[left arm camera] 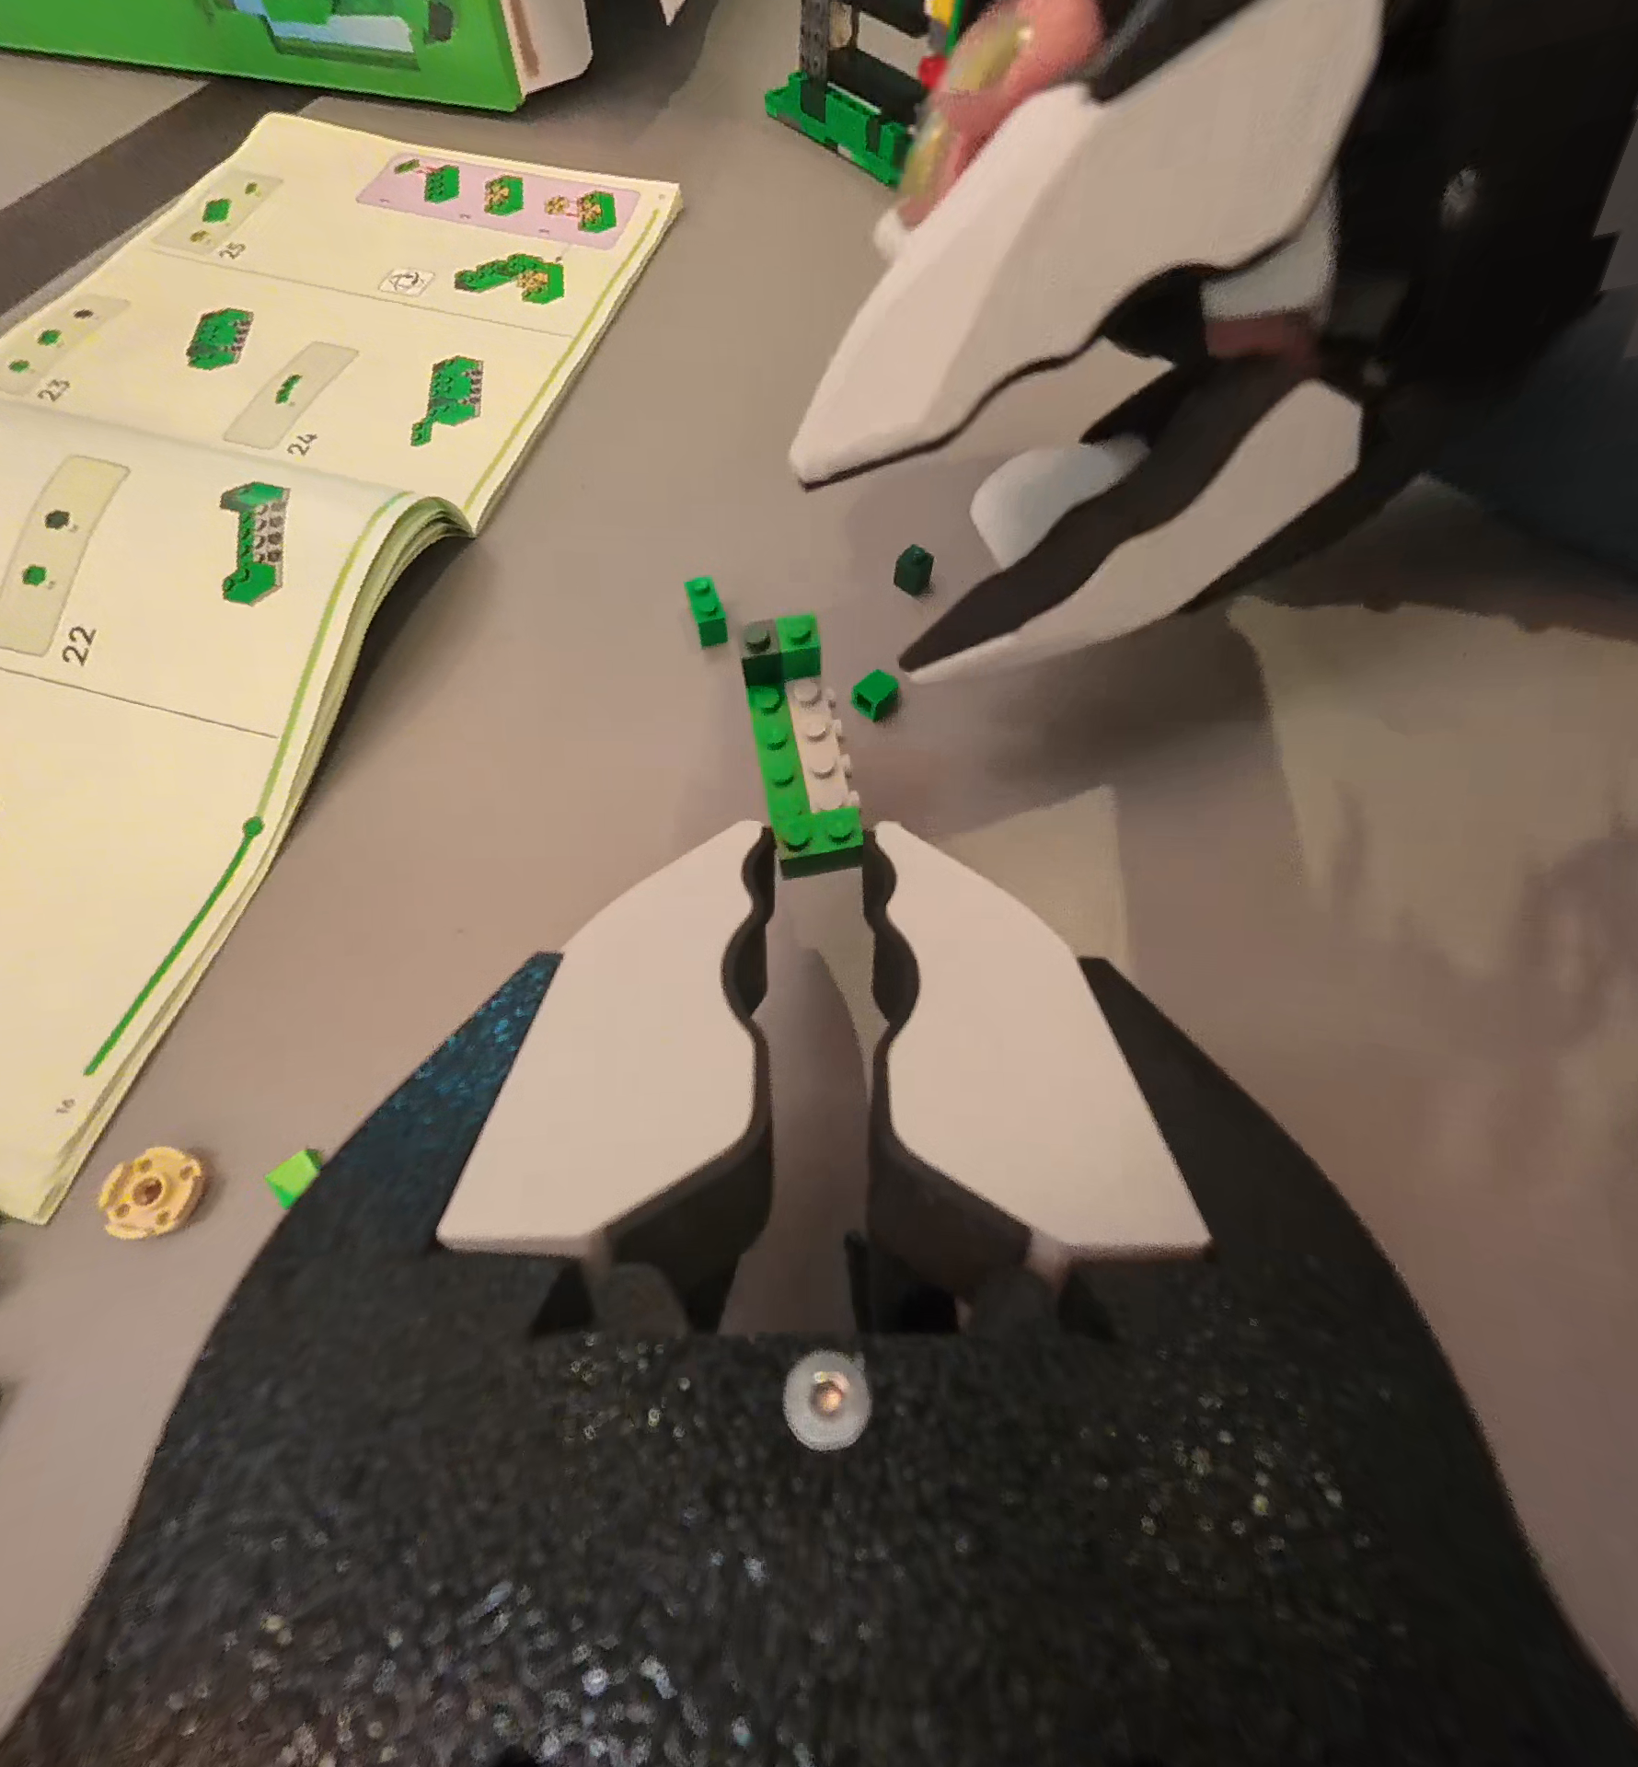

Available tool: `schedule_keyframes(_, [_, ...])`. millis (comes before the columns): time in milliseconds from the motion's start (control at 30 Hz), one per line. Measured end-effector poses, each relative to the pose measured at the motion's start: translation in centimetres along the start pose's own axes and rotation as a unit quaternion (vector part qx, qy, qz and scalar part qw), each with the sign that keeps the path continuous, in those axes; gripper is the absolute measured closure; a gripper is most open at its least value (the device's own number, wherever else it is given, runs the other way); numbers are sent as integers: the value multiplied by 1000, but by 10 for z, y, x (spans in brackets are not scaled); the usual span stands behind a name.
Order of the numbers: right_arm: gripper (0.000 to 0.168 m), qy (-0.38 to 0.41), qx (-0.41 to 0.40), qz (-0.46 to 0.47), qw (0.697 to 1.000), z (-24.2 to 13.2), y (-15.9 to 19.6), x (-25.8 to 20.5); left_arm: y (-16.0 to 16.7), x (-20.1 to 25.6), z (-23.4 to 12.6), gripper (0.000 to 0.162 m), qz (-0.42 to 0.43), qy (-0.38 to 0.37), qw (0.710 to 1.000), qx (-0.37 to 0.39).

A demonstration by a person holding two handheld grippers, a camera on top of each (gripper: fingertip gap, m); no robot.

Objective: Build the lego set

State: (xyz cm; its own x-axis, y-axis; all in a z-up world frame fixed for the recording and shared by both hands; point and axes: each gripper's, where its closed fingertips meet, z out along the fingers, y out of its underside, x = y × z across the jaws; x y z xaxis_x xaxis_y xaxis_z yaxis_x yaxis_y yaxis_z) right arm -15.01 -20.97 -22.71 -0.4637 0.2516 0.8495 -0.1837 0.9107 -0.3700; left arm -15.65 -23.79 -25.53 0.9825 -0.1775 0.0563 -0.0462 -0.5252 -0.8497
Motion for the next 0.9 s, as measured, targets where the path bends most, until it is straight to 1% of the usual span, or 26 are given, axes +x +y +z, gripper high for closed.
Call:
schedule_keyframes(67, [131, 9, 6, -40, 999, 3, -9, -4, -1, -1, -1, 145, -14, 0, 1000, 5])
schedule_keyframes(133, [132, 14, -7, -84, 996, 9, -13, -10, -2, -2, -1, 145, -26, 3, 1000, 10])
schedule_keyframes(267, [143, 48, -34, -167, 984, 21, -13, -14, -7, 1, -2, 145, -57, 21, 998, 30])
schedule_keyframes(333, [149, 69, -53, -192, 978, 25, -11, -11, -9, 2, -3, 145, -67, 29, 997, 39])
schedule_keyframes(400, [159, 84, -68, -203, 973, 27, -7, -8, -11, 2, -5, 145, -71, 33, 996, 46])
schedule_keyframes(467, [160, 90, -69, -206, 972, 28, -7, -6, -14, 2, -6, 145, -62, 32, 996, 58])
schedule_keyframes(500, [160, 96, -71, -197, 973, 27, -7, -3, -18, 2, -8, 144, -55, 31, 995, 75])
schedule_keyframes(533, [160, 103, -72, -184, 975, 26, -7, 1, -26, 3, -12, 139, -50, 33, 993, 102])
schedule_keyframes(600, [160, 109, -48, -128, 985, 22, -8, 8, -40, 3, -21, 114, -36, 29, 988, 147])
schedule_keyframes(633, [160, 105, -24, -84, 991, 20, -10, 10, -44, 2, -24, 107, -20, 19, 987, 160])
schedule_keyframes(700, [161, 82, 59, 39, 994, 14, -20, 13, -48, -1, -29, 106, 19, -9, 984, 175])
schedule_keyframes(733, [161, 62, 119, 113, 984, 9, -28, 17, -49, 0, -31, 108, 39, -19, 982, 181])
schedule_keyframes(767, [160, 43, 184, 188, 964, 3, -37, 22, -52, 2, -31, 111, 57, -25, 980, 187])
schedule_keyframes(800, [160, 23, 247, 259, 933, -5, -44, 29, -54, 5, -32, 113, 75, -32, 978, 192])
schedule_keyframes(867, [160, -31, 364, 374, 852, -23, -53, 40, -60, 14, -34, 118, 115, -46, 971, 206])
schedule_keyframes(900, [160, -51, 408, 417, 811, -31, -54, 46, -65, 19, -36, 123, 135, -53, 965, 218])
